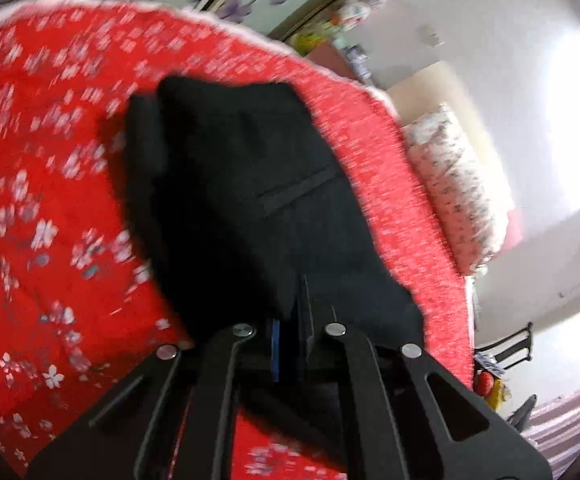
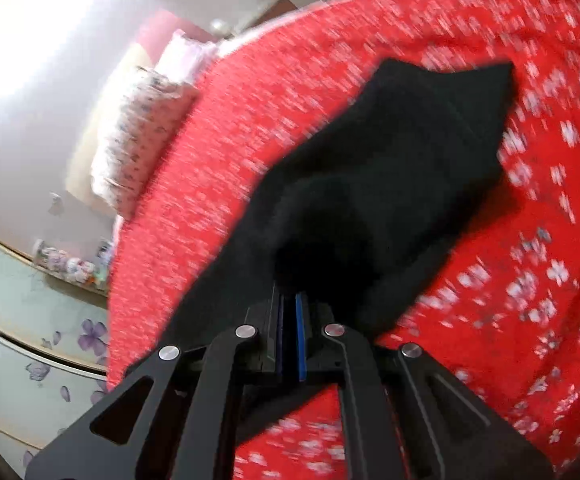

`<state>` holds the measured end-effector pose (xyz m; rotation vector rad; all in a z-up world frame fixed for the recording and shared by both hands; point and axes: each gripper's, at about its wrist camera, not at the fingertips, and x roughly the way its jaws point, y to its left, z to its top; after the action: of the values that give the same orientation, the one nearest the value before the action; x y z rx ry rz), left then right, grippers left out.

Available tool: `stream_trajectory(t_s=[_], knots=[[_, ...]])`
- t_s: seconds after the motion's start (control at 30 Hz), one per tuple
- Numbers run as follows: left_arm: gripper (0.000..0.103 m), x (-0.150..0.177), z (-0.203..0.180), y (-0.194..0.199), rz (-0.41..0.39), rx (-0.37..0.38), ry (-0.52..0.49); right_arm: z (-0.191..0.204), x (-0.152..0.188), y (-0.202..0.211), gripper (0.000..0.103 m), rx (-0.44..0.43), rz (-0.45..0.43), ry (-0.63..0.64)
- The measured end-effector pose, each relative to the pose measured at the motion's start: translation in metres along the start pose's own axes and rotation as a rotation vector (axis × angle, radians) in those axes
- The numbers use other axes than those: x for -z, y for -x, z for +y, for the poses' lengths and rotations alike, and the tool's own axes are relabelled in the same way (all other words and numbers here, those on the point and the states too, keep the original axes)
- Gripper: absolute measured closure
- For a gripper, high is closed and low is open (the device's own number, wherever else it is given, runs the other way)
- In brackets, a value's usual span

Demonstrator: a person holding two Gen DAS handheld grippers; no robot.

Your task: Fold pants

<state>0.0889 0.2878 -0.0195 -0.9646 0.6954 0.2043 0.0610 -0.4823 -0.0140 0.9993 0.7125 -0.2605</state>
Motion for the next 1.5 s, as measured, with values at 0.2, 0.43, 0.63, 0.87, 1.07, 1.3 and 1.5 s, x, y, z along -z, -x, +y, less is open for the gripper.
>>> stream_trajectory(t_s=[0.2,0.43,0.63,0.87,1.07,1.3,1.5], knots=[[0.071,0.012,-0.019,0.010,-0.093,-0.110,-0.109,-0.002,0.000,0.001,0.074,0.022,0.089,0.021],[0.018,0.033,-0.050,0.082,-0.429,-0.067,-0.254,-0.014,-0.026,0.099,0.052,0.025,-0.288,0.065],[0.013,0.070,-0.092,0.061,-0.302,0.050,-0.474,-0.060,-0.062,0.088,0.075,-0.006,-0.252,-0.036],[0.013,0.092,-0.102,0.042,-0.198,0.071,-0.507,-0.053,-0.064,0.051,0.076,0.130,-0.178,0.082],[0.012,0.096,-0.106,0.030,-0.182,0.049,-0.524,-0.024,-0.047,0.023,0.078,0.376,-0.082,0.320],[0.011,0.094,-0.106,0.018,-0.131,0.053,-0.504,-0.001,-0.050,0.042,0.090,0.476,-0.180,0.477],[0.011,0.097,-0.108,0.015,-0.134,0.043,-0.527,0.034,-0.051,0.053,0.090,0.613,-0.464,0.722]])
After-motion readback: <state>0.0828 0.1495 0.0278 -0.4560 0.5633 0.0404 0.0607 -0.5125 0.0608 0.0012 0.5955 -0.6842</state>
